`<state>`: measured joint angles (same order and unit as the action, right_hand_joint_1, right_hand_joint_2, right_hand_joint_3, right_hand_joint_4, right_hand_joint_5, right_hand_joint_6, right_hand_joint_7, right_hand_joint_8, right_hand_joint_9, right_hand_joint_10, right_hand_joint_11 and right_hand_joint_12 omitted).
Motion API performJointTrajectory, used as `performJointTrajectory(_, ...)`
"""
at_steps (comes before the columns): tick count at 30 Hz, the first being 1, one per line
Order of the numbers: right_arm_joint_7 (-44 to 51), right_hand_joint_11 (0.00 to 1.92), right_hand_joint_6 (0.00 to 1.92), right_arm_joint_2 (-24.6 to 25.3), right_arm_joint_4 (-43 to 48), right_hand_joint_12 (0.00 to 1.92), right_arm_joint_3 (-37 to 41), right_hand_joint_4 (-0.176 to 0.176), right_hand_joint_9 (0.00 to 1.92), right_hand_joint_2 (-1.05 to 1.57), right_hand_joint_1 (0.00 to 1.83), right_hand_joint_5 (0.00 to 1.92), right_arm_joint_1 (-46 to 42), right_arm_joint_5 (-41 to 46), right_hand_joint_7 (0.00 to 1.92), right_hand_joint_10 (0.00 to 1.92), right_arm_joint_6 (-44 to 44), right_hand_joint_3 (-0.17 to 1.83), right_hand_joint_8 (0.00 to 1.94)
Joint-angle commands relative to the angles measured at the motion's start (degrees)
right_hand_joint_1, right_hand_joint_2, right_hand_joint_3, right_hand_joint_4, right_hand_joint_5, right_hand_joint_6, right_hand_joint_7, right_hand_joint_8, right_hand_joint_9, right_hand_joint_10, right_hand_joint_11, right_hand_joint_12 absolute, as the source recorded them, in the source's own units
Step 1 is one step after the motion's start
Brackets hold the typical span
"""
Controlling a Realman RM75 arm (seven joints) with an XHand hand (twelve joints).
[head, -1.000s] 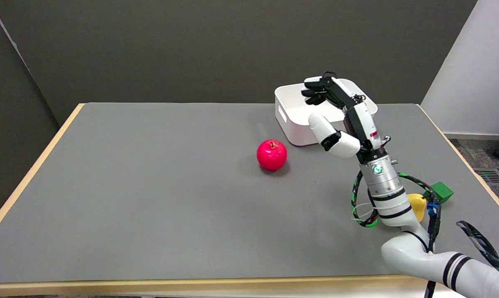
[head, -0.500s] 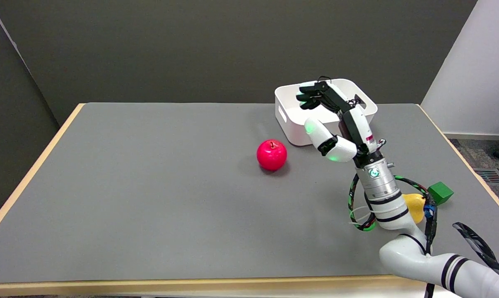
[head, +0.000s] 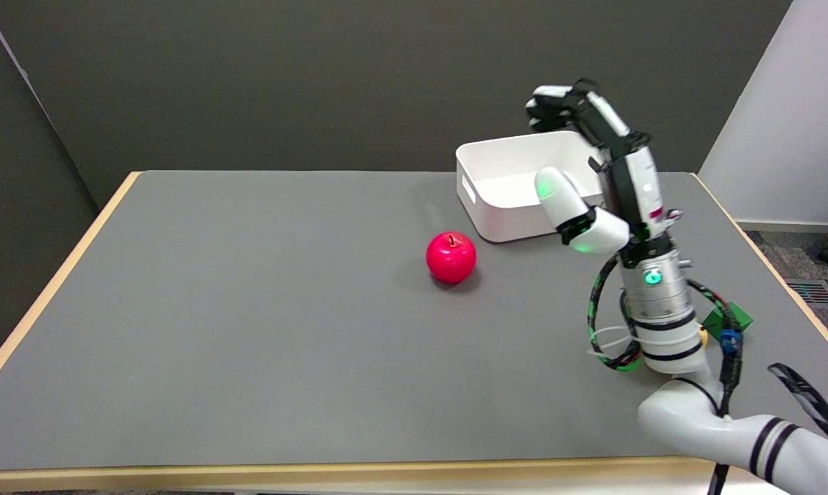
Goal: Pick up the yellow pear.
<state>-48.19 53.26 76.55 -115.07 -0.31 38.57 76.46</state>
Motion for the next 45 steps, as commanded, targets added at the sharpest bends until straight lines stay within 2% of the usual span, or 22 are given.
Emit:
performJointTrajectory(1,30.1,0.31,0.79,-6.1,21.1,1.56,20.5,-0.036,0.49,0.76,0.59,0.40,-20.5,8.1,0.56,1.20,-1.8,0.84,0.77)
performJointTrajectory(6,34.9,0.39,0.86,-4.3,20.6,1.65,25.5,-0.032,0.55,0.76,0.62,0.42,-26.7,12.5,0.60,1.26,-0.5,0.85,0.85)
performJointTrajectory(14,35.3,0.43,0.90,-4.3,14.5,1.68,28.4,-0.027,0.58,0.75,0.63,0.44,-30.7,19.7,0.63,1.28,5.6,0.86,0.88)
performJointTrajectory(22,34.9,0.48,0.97,-4.4,8.5,1.73,31.5,-0.007,0.63,0.72,0.65,0.48,-35.4,24.2,0.67,1.33,7.9,0.89,0.92)
performJointTrajectory(27,34.8,0.49,0.94,-3.9,2.9,1.75,27.1,0.000,0.66,0.71,0.63,0.51,-36.2,28.4,0.71,1.29,11.0,0.94,0.89)
performJointTrajectory(34,34.8,0.50,0.94,-3.9,-3.0,1.75,16.2,0.001,0.66,0.71,0.63,0.51,-35.8,35.1,0.71,1.29,15.0,0.95,0.89)
performJointTrajectory(38,34.7,0.48,0.95,-3.9,-4.6,1.73,12.5,0.011,0.64,0.68,0.65,0.48,-35.5,36.3,0.68,1.33,15.0,0.89,0.90)
performJointTrajectory(41,34.7,0.46,0.88,-3.9,-5.8,1.72,10.1,0.023,0.62,0.66,0.59,0.47,-34.8,36.3,0.67,1.26,14.7,0.91,0.85)
performJointTrajectory(45,34.7,0.46,0.88,-3.9,-7.2,1.71,6.8,0.021,0.59,0.67,0.60,0.44,-33.6,38.0,0.64,1.27,15.0,0.86,0.86)
